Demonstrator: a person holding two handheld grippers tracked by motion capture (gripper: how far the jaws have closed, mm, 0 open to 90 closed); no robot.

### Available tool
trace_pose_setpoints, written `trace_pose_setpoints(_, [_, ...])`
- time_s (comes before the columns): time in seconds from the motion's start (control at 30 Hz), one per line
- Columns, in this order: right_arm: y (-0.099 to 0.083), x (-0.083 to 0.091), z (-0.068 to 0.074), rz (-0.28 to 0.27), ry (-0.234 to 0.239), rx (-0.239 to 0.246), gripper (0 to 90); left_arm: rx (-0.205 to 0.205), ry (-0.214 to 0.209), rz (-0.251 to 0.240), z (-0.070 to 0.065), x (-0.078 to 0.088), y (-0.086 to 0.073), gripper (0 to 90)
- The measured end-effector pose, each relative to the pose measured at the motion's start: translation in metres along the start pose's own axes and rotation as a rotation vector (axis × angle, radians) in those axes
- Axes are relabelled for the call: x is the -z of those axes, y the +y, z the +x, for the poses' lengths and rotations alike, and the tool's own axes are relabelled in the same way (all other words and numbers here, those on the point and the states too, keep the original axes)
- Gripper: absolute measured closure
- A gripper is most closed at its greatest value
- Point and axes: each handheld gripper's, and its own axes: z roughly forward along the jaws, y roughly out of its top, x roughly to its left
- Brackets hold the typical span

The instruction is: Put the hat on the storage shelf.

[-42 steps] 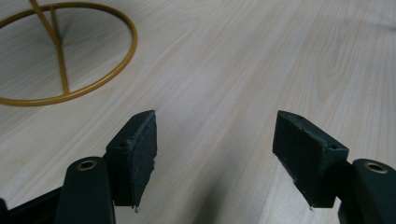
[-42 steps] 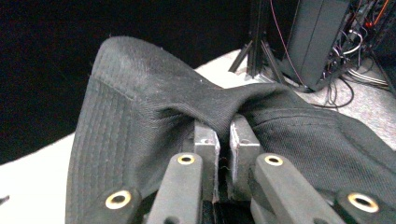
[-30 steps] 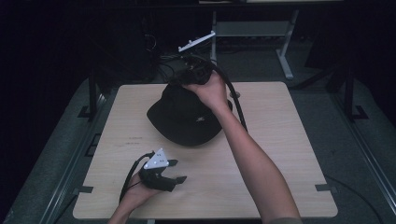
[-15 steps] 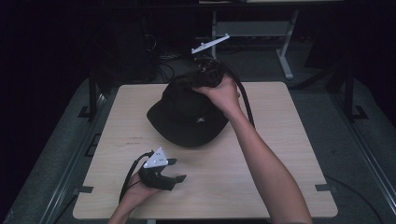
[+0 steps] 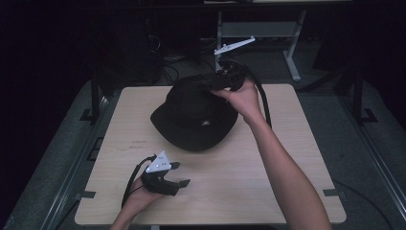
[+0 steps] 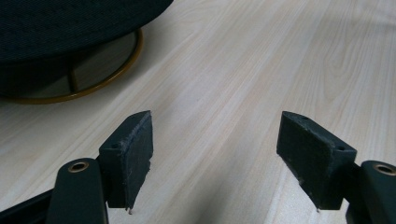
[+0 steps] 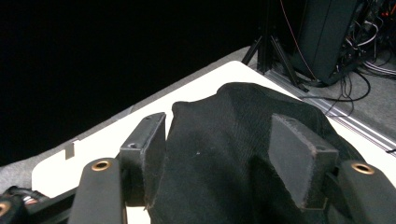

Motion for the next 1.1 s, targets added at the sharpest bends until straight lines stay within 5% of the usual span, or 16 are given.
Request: trace_pose_setpoints(1.1, [-0.052,0.06,-0.029,0.004,-0.043,-0.068,25.7,0.006,0.017,-0.015,-0.001,0.002,-0.001,24.8])
